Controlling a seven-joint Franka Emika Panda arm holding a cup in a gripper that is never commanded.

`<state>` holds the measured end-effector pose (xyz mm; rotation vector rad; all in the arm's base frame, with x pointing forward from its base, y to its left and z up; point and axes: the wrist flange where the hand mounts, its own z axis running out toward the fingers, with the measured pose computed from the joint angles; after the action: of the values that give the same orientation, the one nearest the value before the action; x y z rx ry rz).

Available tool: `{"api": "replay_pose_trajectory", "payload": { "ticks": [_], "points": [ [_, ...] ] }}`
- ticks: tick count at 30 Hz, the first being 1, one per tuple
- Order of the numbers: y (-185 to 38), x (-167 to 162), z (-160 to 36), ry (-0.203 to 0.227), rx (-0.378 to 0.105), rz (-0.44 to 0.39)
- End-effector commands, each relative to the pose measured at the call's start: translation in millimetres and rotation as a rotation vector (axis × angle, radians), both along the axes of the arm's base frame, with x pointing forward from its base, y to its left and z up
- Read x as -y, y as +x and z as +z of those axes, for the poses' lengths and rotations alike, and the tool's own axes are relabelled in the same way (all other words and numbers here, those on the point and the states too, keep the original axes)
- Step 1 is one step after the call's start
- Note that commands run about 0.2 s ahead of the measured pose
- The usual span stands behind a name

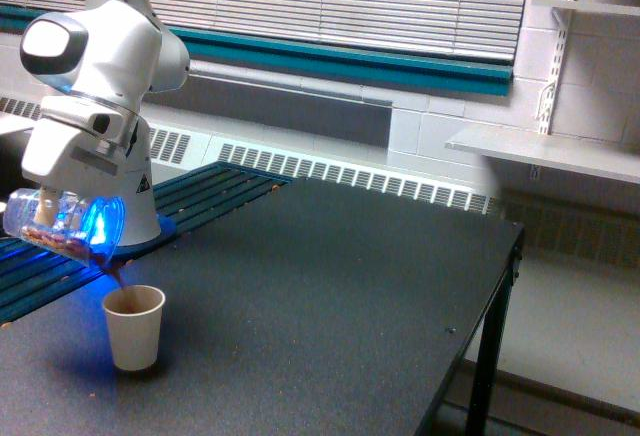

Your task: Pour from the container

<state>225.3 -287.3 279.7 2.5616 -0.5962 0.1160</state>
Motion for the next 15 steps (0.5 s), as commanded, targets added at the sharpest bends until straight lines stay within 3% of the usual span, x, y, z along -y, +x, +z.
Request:
{"api": "replay_pose_trajectory", "payload": {
  "ticks": [1,15],
  "points": [
    [-0.9,1.7,4.7,-0.018,-0.023,0.012],
    [-3.5,-0.4,7.5,-0.018,-0.057,0.007]
  ]
}}
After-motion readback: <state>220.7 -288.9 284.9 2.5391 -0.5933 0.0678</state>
